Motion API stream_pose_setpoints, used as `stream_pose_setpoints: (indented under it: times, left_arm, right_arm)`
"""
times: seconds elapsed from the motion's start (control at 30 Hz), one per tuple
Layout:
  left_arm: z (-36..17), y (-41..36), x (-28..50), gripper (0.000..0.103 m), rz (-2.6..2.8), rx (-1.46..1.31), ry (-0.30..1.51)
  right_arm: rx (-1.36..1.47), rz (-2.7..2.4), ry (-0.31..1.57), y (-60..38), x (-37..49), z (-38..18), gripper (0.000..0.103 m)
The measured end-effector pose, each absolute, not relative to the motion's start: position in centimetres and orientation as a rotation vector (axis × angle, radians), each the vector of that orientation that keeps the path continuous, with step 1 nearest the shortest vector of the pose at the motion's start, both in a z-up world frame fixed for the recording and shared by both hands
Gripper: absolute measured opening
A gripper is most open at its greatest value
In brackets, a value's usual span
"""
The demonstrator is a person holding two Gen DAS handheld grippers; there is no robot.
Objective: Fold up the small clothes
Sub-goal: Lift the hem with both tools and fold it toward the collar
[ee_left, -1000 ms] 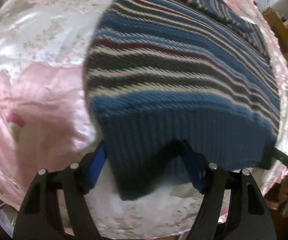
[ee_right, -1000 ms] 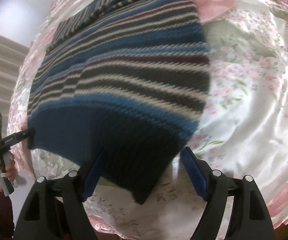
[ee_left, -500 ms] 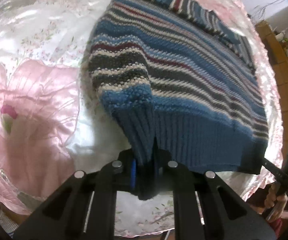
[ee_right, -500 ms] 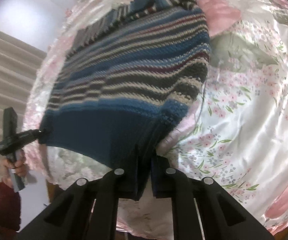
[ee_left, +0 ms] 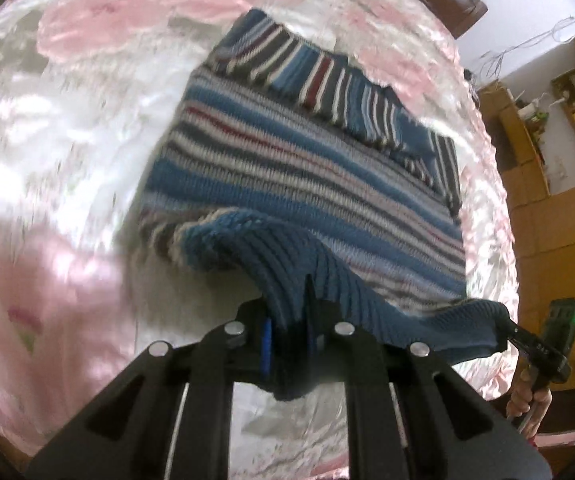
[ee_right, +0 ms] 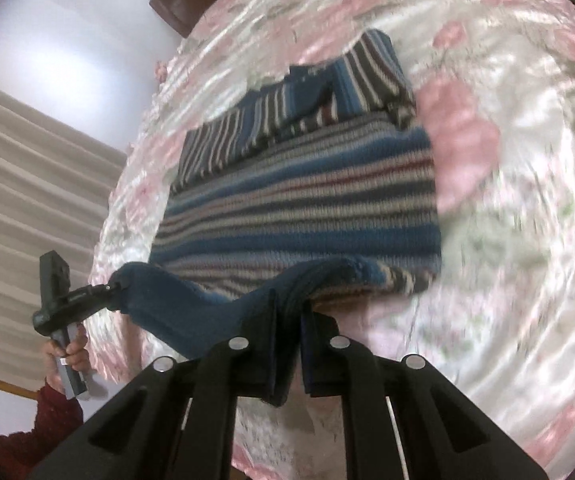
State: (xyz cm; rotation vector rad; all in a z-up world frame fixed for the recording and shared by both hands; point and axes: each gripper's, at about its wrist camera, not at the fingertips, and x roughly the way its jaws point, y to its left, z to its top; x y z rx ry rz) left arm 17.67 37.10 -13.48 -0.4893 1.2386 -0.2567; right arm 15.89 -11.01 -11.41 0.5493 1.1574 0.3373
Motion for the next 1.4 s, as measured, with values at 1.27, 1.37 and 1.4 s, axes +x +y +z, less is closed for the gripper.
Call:
stream_pose_setpoints:
  times: [1.27,1.37,1.4]
  left_arm:
    - [-13.0,37.4,29.4,0.068,-0.151,-0.188,1.153]
    - [-14.2,35.7,30.6,0.069,-0.198,-0.116,1.178]
    - [-14.9,35.0,31.3,0.069,-0.205,-0.088,1.193]
  right_arm:
    - [0.391,0.268,1.239,-16.0,29.4,-13.2,0.081]
    - [0.335,0.327,1.258,-13.5,30.5,-13.8,0.085]
    - [0.319,0.337,1.266,-13.0,30.9,-14.1,0.086]
